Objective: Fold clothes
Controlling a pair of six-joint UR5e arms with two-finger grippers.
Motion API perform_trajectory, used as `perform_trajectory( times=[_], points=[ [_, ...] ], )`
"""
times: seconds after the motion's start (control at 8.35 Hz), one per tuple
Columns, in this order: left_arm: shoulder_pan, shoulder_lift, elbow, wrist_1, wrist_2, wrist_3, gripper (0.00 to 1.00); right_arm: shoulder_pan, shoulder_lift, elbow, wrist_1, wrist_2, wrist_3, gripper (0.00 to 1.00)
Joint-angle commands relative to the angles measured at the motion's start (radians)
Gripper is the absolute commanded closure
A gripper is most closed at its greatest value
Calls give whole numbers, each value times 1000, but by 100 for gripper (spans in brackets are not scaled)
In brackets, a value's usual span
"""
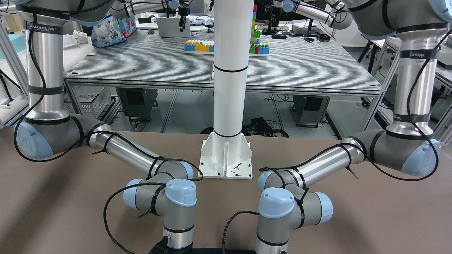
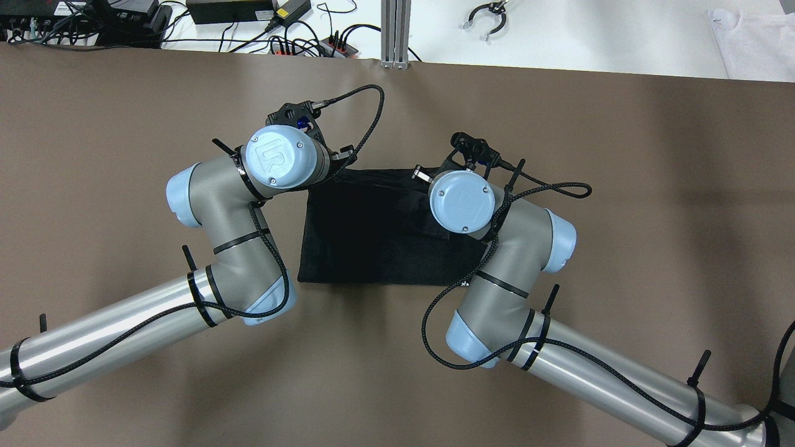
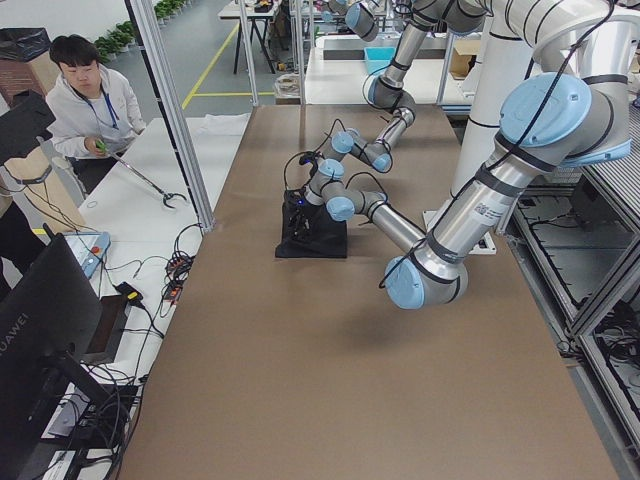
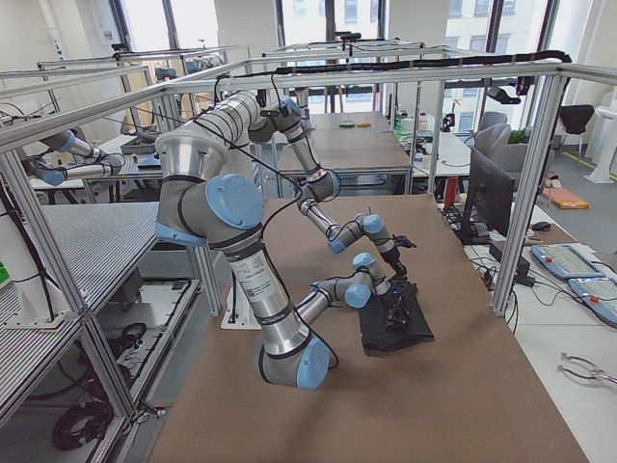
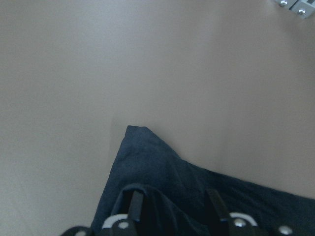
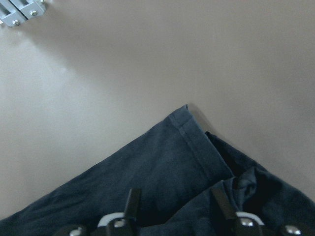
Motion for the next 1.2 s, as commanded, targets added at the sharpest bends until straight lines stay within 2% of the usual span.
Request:
perform_trajectory(
  times=[0.0,0.48,0.6,0.72,0.84,0.96,1.08],
  points=[
    [-1,8,-25,-7,-1,-7,0,-29,15,0,6,26,68,8],
    [0,13,-26,-7,0,-10,0,-48,-31,43,6,32,82,8],
    [0,14,-26,-7,2,-10,0,-49,-90,85,6,38,71,7],
    [2,14,-26,-7,2,-10,0,-54,-100,95,6,32,71,11],
    [3,19,-26,-9,2,-10,0,-75,-97,87,6,26,76,29],
    [2,20,-26,-9,2,-10,0,-77,-99,86,6,25,74,66],
    [2,28,-26,-9,0,-10,0,-78,-94,86,6,25,86,98]
  ],
)
